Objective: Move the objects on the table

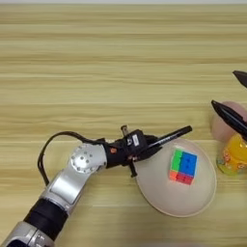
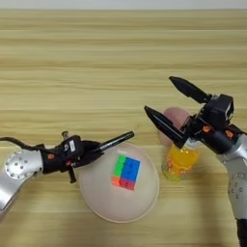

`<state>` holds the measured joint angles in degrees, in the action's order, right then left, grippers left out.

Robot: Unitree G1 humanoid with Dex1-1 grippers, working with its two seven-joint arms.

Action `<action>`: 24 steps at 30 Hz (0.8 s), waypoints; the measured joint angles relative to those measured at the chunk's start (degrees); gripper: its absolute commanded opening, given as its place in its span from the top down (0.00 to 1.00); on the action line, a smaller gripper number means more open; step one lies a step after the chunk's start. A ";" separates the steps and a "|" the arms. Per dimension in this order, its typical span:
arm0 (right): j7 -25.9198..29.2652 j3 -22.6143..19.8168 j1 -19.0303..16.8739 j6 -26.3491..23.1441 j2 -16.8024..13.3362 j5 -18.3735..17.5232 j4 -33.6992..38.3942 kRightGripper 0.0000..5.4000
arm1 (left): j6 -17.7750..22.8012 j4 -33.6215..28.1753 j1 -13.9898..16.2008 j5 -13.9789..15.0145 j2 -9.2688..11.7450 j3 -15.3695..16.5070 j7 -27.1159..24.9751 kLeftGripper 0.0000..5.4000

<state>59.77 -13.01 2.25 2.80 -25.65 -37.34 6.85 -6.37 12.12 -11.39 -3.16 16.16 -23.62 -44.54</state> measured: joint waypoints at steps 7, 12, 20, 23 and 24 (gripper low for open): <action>-0.65 0.18 -0.34 -0.02 0.02 -0.02 0.51 0.00 | 0.47 4.48 -3.59 -1.61 0.15 -2.19 -2.85 0.80; -0.79 0.37 -0.51 -0.06 0.16 -0.06 1.68 0.00 | 0.55 7.80 -5.50 -2.32 0.05 -2.53 -3.52 0.80; -1.69 1.05 -0.73 -0.24 0.72 -0.05 2.15 0.00 | 0.63 10.21 -6.58 -2.77 -1.01 -2.33 -3.15 0.80; -1.74 1.17 -0.76 -0.25 0.78 -0.05 2.17 0.00 | 0.72 11.18 -6.81 -3.06 -1.33 -2.26 -2.73 0.80; -1.74 1.21 -0.79 -0.25 0.80 -0.05 2.17 0.00 | 0.74 11.61 -6.98 -3.18 -1.55 -2.22 -2.30 0.80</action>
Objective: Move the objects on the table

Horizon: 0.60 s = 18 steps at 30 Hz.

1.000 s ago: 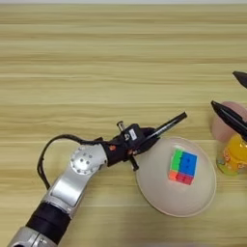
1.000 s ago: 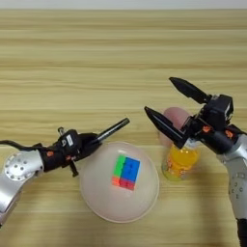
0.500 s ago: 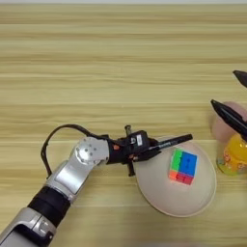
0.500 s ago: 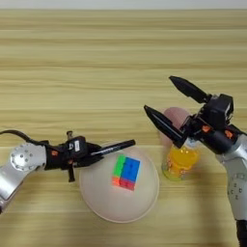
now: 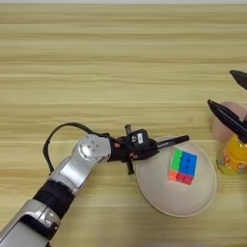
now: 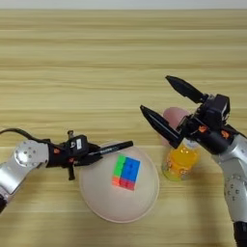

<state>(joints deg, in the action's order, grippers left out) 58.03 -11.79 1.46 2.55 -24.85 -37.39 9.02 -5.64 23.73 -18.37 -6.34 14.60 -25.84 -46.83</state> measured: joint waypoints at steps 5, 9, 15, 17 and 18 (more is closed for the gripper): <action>-0.03 0.06 -0.22 0.00 0.02 0.01 0.03 0.00 | 0.04 1.83 -0.79 -0.52 -0.61 0.01 0.88 0.80; -0.02 0.08 -0.23 0.00 0.02 0.01 0.07 0.00 | 0.51 4.00 -1.40 -1.80 -0.85 -0.31 1.17 0.80; -0.01 0.08 -0.23 0.00 0.02 0.00 0.07 0.00 | 0.49 6.86 -3.49 -2.76 -2.02 -1.22 1.04 0.80; -0.01 0.08 -0.24 0.00 0.02 0.01 0.07 0.00 | 0.39 7.44 -3.82 -3.39 -2.30 -1.45 1.05 0.80; -0.02 0.08 -0.24 0.00 0.01 0.00 0.08 0.00 | 0.35 7.77 -3.93 -3.56 -2.35 -1.53 1.06 0.80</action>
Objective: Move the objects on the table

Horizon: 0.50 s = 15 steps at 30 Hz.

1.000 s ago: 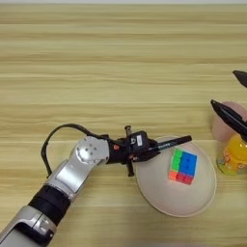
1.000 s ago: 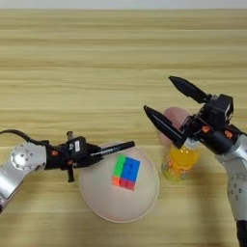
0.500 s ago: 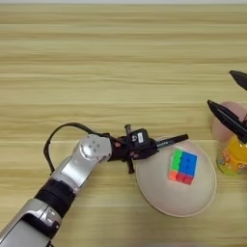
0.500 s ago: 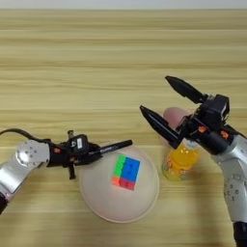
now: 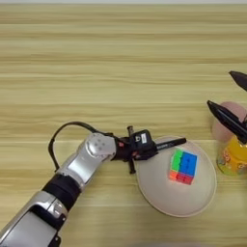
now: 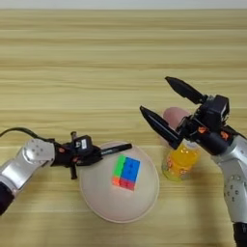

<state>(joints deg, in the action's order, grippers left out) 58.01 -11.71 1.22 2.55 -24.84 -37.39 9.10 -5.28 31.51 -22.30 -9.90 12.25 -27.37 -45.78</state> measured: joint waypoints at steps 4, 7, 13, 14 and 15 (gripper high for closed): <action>-0.02 0.00 0.00 -0.31 0.00 -0.01 0.12 0.00 | -0.28 2.17 -0.94 -1.34 0.00 -0.38 0.18 0.80; -0.02 0.00 0.00 -0.58 0.00 -0.01 0.18 0.00 | -0.87 3.13 -1.82 -2.26 0.01 -0.40 0.28 0.80; -0.06 0.00 0.00 -0.66 0.00 0.00 0.21 0.00 | -2.16 3.95 -2.34 -3.18 0.11 -0.39 0.32 0.75; -0.06 0.00 0.00 -0.66 0.00 0.00 0.21 0.00 | -2.42 3.97 -2.40 -3.25 0.14 -0.39 0.37 0.72; -0.06 0.00 0.00 -0.66 0.01 0.00 0.21 0.00 | -2.65 3.97 -2.43 -3.28 0.16 -0.38 0.39 0.70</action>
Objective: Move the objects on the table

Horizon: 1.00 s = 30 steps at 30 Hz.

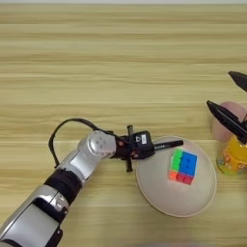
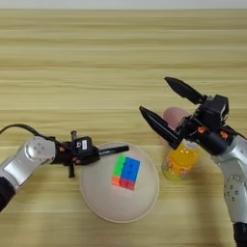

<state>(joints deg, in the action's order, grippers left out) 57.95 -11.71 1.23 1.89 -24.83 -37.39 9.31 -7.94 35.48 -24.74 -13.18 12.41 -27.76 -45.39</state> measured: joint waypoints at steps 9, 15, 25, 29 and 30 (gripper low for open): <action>0.00 0.03 0.02 0.00 0.11 0.02 -0.10 0.00 | -0.27 -0.01 -1.12 -0.01 0.46 0.74 0.25 0.55; 0.04 0.04 0.02 0.00 0.14 0.01 -0.18 0.00 | -0.82 -0.67 -1.29 0.01 0.71 1.52 0.86 0.44; 0.12 0.04 0.06 0.01 0.14 0.01 -0.45 0.00 | -1.39 -6.86 0.03 1.06 4.01 4.05 0.56 0.26; 0.16 0.04 0.08 0.01 0.14 0.01 -0.56 0.00 | -1.26 -9.90 1.63 1.81 5.57 5.12 0.10 0.19; 0.16 0.04 0.08 0.01 0.14 0.01 -0.59 0.00 | -1.25 -11.04 2.01 2.29 5.98 5.28 0.01 0.16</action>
<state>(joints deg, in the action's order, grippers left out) 58.11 -11.67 1.31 1.91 -24.69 -37.38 8.72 -9.19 24.44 -22.73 -10.90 18.38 -22.48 -45.38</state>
